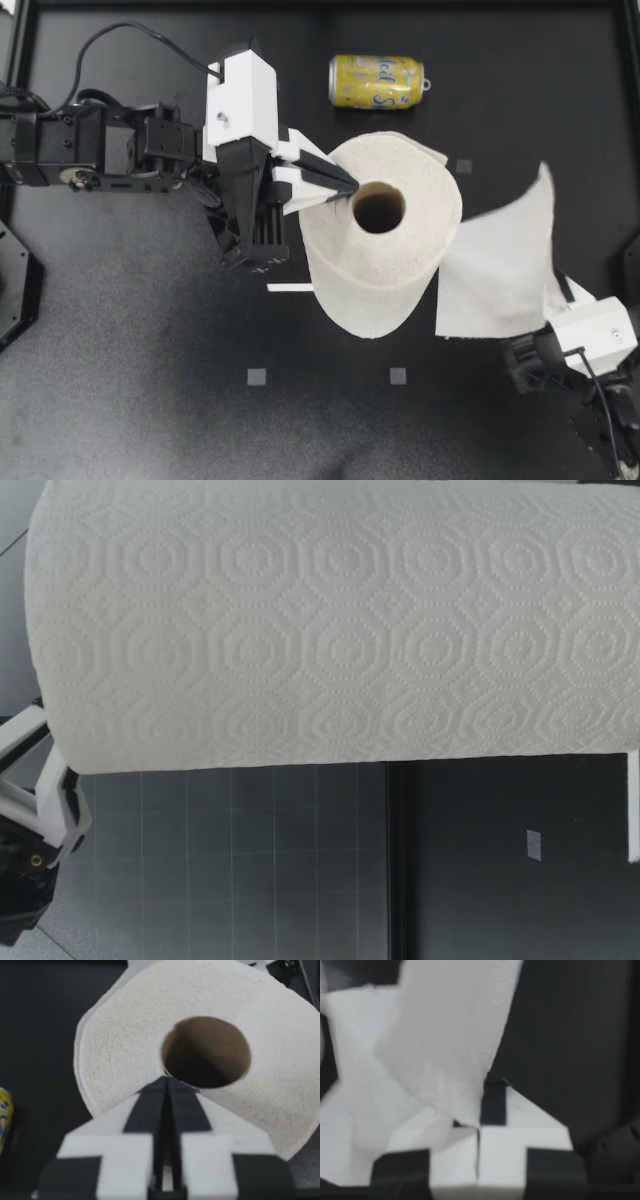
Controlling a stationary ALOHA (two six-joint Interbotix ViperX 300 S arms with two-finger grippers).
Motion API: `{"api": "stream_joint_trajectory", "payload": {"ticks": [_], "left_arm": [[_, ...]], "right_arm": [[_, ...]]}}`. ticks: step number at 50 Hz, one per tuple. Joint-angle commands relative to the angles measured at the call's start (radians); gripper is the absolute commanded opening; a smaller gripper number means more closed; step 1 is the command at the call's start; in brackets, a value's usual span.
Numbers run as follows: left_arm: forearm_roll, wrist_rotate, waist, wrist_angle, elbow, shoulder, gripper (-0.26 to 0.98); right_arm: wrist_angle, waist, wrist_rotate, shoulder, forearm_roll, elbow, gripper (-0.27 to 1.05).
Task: Pick up a piece of paper towel and place it on the spilled liquid.
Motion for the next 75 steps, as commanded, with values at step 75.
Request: {"api": "stream_joint_trajectory", "payload": {"ticks": [75], "left_arm": [[0.018,0.026,-0.025,-0.635,0.166,-0.158,0.1]], "right_arm": [[-1.134,-1.23,-0.426,-0.568,-0.66,0.403,-0.17]]}}
